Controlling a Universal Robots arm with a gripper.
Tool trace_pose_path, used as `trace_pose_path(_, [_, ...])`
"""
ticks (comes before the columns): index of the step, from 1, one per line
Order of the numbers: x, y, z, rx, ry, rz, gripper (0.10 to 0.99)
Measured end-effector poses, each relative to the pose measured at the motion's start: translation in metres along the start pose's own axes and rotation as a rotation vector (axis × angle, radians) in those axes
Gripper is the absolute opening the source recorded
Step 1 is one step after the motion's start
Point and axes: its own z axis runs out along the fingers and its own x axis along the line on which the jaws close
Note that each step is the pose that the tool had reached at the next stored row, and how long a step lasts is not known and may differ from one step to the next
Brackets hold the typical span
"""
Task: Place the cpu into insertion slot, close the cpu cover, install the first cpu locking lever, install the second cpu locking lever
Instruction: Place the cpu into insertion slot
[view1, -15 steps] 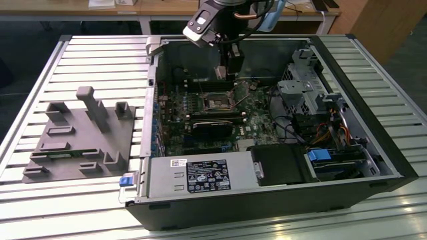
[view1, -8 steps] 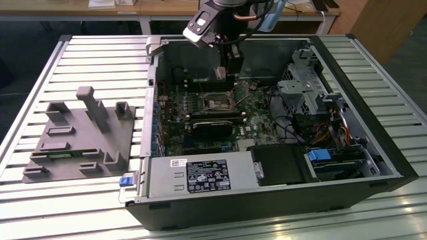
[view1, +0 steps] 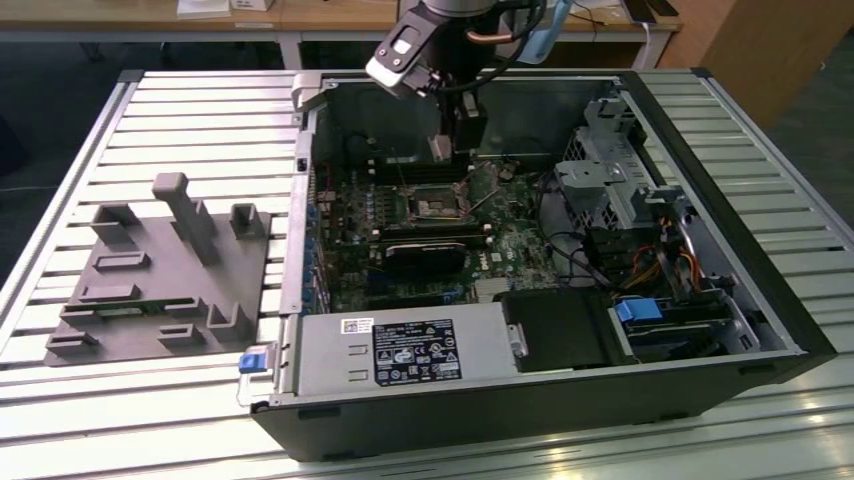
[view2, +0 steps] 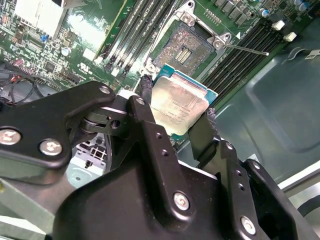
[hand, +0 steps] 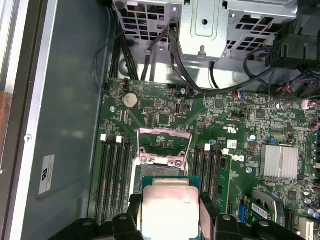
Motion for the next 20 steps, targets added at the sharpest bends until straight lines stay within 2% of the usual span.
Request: trace_pose_path(20, [-0.0001,-0.0007,0.0077,0.0,-0.0036,0.007,0.541])
